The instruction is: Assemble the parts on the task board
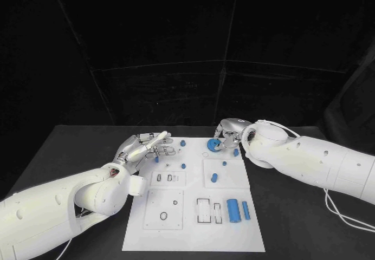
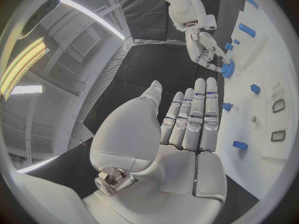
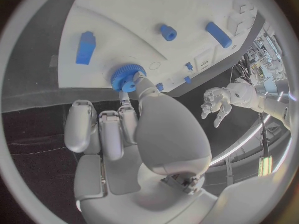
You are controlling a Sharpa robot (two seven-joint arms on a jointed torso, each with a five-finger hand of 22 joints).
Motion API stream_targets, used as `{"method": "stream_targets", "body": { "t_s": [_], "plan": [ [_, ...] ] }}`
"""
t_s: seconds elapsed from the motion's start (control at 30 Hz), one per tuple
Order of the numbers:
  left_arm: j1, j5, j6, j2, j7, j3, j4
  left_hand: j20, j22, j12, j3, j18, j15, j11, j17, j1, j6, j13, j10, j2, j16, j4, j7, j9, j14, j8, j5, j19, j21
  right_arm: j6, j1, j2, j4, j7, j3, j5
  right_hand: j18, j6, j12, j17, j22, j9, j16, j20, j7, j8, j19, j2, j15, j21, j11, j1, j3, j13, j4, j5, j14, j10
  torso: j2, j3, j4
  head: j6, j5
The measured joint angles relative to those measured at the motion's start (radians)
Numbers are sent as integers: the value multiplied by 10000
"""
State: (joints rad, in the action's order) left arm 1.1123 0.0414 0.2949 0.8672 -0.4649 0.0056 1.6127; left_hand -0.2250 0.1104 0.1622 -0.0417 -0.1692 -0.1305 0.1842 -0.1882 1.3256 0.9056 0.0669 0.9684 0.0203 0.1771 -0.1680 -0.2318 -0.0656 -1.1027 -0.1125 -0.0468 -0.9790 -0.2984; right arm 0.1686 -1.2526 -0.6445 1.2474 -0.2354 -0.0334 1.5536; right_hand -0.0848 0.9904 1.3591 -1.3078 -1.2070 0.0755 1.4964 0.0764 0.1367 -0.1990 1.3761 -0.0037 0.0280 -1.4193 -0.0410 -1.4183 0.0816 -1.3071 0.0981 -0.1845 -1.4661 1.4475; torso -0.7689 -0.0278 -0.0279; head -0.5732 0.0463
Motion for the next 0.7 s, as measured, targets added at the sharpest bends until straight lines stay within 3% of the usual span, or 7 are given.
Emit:
{"method": "stream_targets", "body": {
  "t_s": [0.37, 0.53, 0.7],
  "plan": [
    [0, -1, -2, 180, 1, -1, 17, 0, -10, 0, 0, 0, 0, 0, -5, 0, 0, 0, 0, 0, 0, 0, 0, 0, 0, 0, 0, 0, 0, 901, 0, -41, 1075, 12, -3, -14, 0, -1, 0, 1, -49, -52, 0, 0, -1, 197, 0, -54, 11, -40, 35, 175, 228, -10, 74, -379, 12, 34, -3, -22, -26, 28, -64],
    [1, -1, -1, 254, 0, 0, 15, 0, -10, 0, 0, 0, 0, 0, -5, 0, 0, 0, 0, 0, 0, 0, 0, 0, 0, 0, 0, 0, 0, 1153, -2, 460, 1148, 21, -3, 109, -1, -2, 0, 1, -48, -52, 0, 0, -2, 214, 0, -106, 11, -40, 35, 226, 253, -10, 80, -388, 12, 34, -12, -23, -28, 12, -128],
    [6, -1, 0, 275, -1, 1, 7, 0, -9, 0, 0, 0, 0, 0, -4, 0, 0, 0, 0, 0, 0, 0, 0, 0, 0, 0, 0, 0, 0, 1219, 0, 985, 883, 33, 46, 251, -1, -4, 0, 2, -47, -52, -1, 0, -4, 254, -1, -107, 11, -40, 35, 226, 254, -10, 82, -388, 13, 34, -19, -22, -36, -6, -148]
  ]
}}
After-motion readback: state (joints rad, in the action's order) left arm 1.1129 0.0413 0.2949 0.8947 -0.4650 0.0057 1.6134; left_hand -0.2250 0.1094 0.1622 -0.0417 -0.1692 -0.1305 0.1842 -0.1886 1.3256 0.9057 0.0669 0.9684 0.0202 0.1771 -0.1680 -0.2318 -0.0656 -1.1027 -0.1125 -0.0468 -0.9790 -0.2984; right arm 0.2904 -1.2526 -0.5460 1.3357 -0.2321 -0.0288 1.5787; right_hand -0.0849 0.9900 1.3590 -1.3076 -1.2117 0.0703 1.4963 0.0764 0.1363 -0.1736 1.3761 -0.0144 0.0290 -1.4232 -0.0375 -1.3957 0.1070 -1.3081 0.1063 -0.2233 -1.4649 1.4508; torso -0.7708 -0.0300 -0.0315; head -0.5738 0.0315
